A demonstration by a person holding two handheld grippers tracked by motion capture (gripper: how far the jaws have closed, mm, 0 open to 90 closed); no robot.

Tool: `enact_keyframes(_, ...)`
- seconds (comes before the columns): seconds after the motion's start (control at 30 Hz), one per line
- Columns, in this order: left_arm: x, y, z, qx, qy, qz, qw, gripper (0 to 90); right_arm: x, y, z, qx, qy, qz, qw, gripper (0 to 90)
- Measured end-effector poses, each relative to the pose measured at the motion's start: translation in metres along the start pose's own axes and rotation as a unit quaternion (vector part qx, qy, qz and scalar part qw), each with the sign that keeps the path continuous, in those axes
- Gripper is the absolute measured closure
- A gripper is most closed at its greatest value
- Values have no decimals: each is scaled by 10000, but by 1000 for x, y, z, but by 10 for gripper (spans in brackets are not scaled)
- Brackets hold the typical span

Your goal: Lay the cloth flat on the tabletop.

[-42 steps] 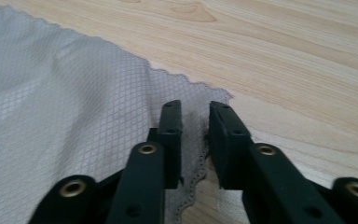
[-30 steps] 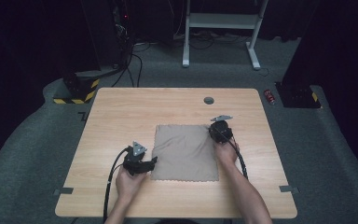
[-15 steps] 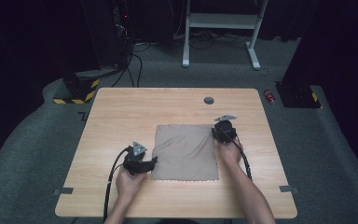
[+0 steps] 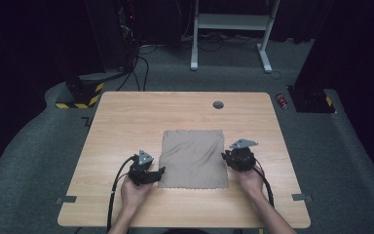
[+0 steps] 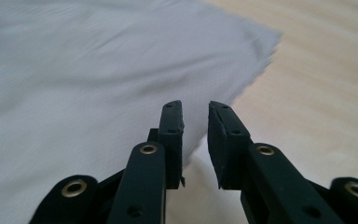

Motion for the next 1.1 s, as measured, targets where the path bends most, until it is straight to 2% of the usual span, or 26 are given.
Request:
enact_keyframes(0.1, 4, 7, 8, 64, -11, -126, 9999, 386, 22, -18, 15, -175, -39, 189, 9997, 759)
enact_keyframes(0.17, 7, 11, 12, 95, -17, -187, 9998, 405, 32, -26, 20, -209, -78, 316, 9993, 766)
enact_keyframes(0.33, 13, 19, 21, 139, 9, -346, 9993, 470, 44, -40, 26, -399, -65, 502, 9979, 774)
enact_keyframes(0.47, 17, 19, 19, 138, -172, -421, 9989, 478, 53, -44, 25, -312, -240, 681, 9969, 775)
enact_keyframes(0.57, 18, 18, 19, 174, -204, -373, 9989, 472, 60, -44, 31, -336, -145, 637, 9973, 777)
enact_keyframes(0.63, 19, 19, 20, 145, -214, -443, 9987, 472, 63, -45, 33, -309, -114, 649, 9973, 777)
enact_keyframes(0.8, 21, 21, 26, 264, -376, -467, 9979, 485, 65, -47, 37, -287, -186, 670, 9972, 767)
enact_keyframes(0.9, 21, 21, 28, 289, -453, -519, 9972, 492, 62, -47, 37, -302, -235, 629, 9973, 714)
enact_keyframes(1.0, 18, 24, 26, 291, -346, -593, 9972, 487, 56, -49, 37, -318, -64, 594, 9977, 695)
enact_keyframes(1.07, 16, 26, 22, 373, -310, -511, 9975, 477, 53, -49, 34, -333, -46, 598, 9976, 689)
enact_keyframes(1.1, 14, 27, 20, 376, -316, -540, 9973, 472, 51, -50, 32, -350, -67, 592, 9976, 687)
Point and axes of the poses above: each handheld gripper's, and its own axes: z roughly backward along the jaws, x roughly out of its underside, y roughly to its right, the point moved 4 cm from there along -z, roughly forward along the jaws, and after that the axes turned 5 degrees about -x, right-handed, at the moved point
